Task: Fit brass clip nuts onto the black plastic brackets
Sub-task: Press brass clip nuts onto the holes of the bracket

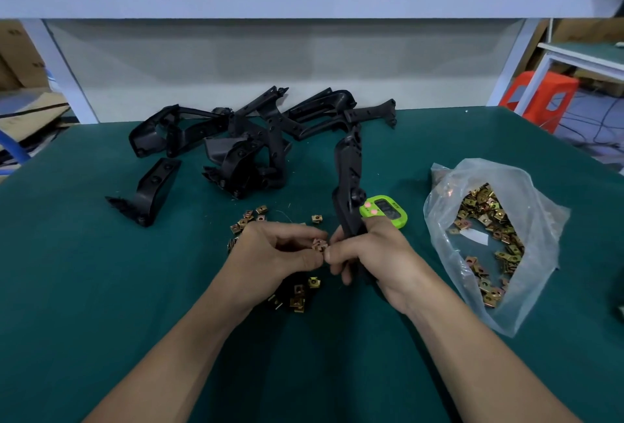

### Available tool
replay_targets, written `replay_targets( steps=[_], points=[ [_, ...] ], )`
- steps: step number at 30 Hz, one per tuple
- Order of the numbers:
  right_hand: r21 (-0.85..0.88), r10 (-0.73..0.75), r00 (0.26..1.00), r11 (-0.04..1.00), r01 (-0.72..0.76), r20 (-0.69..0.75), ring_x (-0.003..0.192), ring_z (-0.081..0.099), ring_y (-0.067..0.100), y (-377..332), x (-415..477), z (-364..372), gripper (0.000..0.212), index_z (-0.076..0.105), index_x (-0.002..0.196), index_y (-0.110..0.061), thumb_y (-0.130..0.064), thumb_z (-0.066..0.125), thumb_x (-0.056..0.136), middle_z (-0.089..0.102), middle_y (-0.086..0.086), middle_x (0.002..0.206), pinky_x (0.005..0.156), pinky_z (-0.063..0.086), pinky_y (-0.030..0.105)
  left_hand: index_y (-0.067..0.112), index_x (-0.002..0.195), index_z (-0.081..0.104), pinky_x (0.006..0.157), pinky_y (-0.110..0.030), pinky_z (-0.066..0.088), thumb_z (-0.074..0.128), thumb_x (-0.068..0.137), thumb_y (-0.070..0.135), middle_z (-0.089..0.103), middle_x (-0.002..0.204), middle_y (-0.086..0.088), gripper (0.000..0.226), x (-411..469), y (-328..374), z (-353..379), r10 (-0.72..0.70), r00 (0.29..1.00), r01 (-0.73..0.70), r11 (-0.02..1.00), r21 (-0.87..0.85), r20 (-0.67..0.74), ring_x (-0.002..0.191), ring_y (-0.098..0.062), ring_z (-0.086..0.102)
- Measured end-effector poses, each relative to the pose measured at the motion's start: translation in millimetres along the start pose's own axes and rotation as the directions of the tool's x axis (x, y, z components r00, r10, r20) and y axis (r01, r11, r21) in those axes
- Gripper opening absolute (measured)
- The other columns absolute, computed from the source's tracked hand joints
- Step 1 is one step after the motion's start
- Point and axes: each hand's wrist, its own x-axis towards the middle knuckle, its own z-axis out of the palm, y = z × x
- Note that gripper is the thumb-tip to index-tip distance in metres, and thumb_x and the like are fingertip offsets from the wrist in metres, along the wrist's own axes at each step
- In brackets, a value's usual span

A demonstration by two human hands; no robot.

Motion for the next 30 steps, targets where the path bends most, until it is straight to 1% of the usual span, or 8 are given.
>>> replay_targets(
  steps=[5,11,14,16,20,24,27,30],
  points=[
    [0.019,0.029,0.999,0.999,-0.028,-0.032,0.046,0.047,0.024,-2,2,-2,0.009,0.068,0.056,-0.017,-0.011,0.074,0.057,0.061,0.014,0.055,0.049,0.032,0.032,0.018,0.095,0.083,0.075,-0.018,0.055,0.083,0.078,0.001,0.08,0.092,-0.009,0.024,1,-1,5,-0.002,0.999,-0.002,0.998,-0.064,-0.055,0.084,-0.015,0.075],
    [0.089,-0.02,0.999,0.996,0.023,-0.031,0.044,0.048,0.019,0,4,-2,0.019,0.067,0.054,-0.014,0.001,0.073,0.063,0.058,0.013,0.052,0.041,0.036,0.022,0.017,0.09,0.084,0.069,-0.022,0.058,0.085,0.064,0.013,0.079,0.088,-0.012,0.026,3,1,4,-0.105,0.993,0.091,0.97,-0.225,-0.051,0.074,-0.015,0.072],
    [0.118,-0.039,0.994,0.992,0.05,-0.099,0.046,0.052,0.017,1,5,-7,0.019,0.064,0.062,-0.006,0.011,0.07,0.07,0.059,0.01,0.053,0.041,0.036,0.022,0.021,0.086,0.085,0.069,-0.019,0.056,0.083,0.072,0.001,0.079,0.083,-0.007,0.025,4,1,-1,-0.111,0.986,0.087,0.978,-0.19,-0.121,0.073,-0.011,0.071],
    [0.124,-0.041,0.987,0.99,0.06,-0.154,0.049,0.05,0.02,1,5,-14,0.014,0.065,0.063,-0.008,0.004,0.072,0.066,0.06,0.011,0.056,0.043,0.034,0.026,0.024,0.084,0.085,0.068,-0.015,0.054,0.081,0.076,-0.006,0.078,0.081,-0.003,0.031,4,0,-7,-0.107,0.977,0.083,0.988,-0.132,-0.184,0.073,-0.008,0.07],
    [-0.197,0.005,0.997,0.98,-0.019,-0.074,0.047,0.043,0.02,-1,3,-16,0.01,0.065,0.057,-0.015,-0.013,0.074,0.06,0.06,0.008,0.055,0.048,0.028,0.027,0.029,0.084,0.084,0.07,-0.01,0.052,0.082,0.077,-0.003,0.079,0.082,0.0,0.034,3,-1,-8,-0.073,0.97,0.063,0.997,-0.052,-0.232,0.077,-0.004,0.072],
    [-0.538,-0.029,0.995,0.842,-0.028,-0.097,0.049,0.051,0.014,2,2,-10,0.019,0.065,0.069,-0.005,-0.022,0.072,0.074,0.067,0.008,0.06,0.049,0.037,0.026,0.027,0.091,0.084,0.08,-0.019,0.056,0.082,0.082,0.007,0.08,0.091,-0.001,0.022,5,-5,-5,-0.062,0.975,0.054,0.998,-0.042,-0.213,0.088,-0.012,0.075],
    [-0.569,-0.116,0.966,0.822,-0.038,-0.232,0.058,0.055,0.029,5,2,-9,0.024,0.063,0.07,-0.004,-0.025,0.072,0.077,0.069,0.014,0.069,0.049,0.038,0.028,0.03,0.09,0.083,0.078,-0.022,0.058,0.077,0.088,0.011,0.08,0.087,-0.004,0.02,5,-6,-5,-0.066,0.973,0.063,0.998,-0.018,-0.223,0.081,-0.015,0.074],
    [-0.475,-0.148,0.954,0.88,0.006,-0.262,0.056,0.051,0.022,6,4,-8,0.02,0.064,0.071,-0.005,-0.022,0.072,0.077,0.066,0.014,0.067,0.052,0.038,0.03,0.042,0.084,0.08,0.067,-0.016,0.055,0.071,0.094,0.016,0.078,0.078,-0.001,0.029,5,-7,-4,-0.034,0.963,0.052,0.997,0.059,-0.268,0.07,-0.009,0.07]
  ],
)
